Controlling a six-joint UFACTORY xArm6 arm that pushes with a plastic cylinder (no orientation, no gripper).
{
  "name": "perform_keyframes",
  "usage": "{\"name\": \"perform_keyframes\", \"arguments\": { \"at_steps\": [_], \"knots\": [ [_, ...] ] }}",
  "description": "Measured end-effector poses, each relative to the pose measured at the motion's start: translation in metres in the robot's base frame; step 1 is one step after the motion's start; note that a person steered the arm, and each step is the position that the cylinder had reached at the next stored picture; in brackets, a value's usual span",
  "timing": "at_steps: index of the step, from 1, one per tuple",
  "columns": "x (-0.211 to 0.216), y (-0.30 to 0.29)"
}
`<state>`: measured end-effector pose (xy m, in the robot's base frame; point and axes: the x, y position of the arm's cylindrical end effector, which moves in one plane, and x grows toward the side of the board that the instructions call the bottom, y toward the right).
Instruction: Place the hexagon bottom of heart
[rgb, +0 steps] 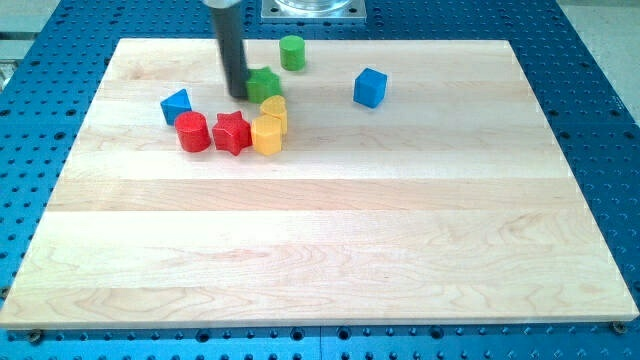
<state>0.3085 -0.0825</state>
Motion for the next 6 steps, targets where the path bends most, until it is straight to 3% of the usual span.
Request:
{"name": "perform_keyframes", "arguments": {
  "at_steps": [1,2,3,4,5,6],
  "knots": [
    [0.005,-0.024],
    [0.049,-0.010],
    [0.060,0.023],
    [0.061,0.004],
    [0.104,0.023],
    [0.114,0.002]
  ]
}}
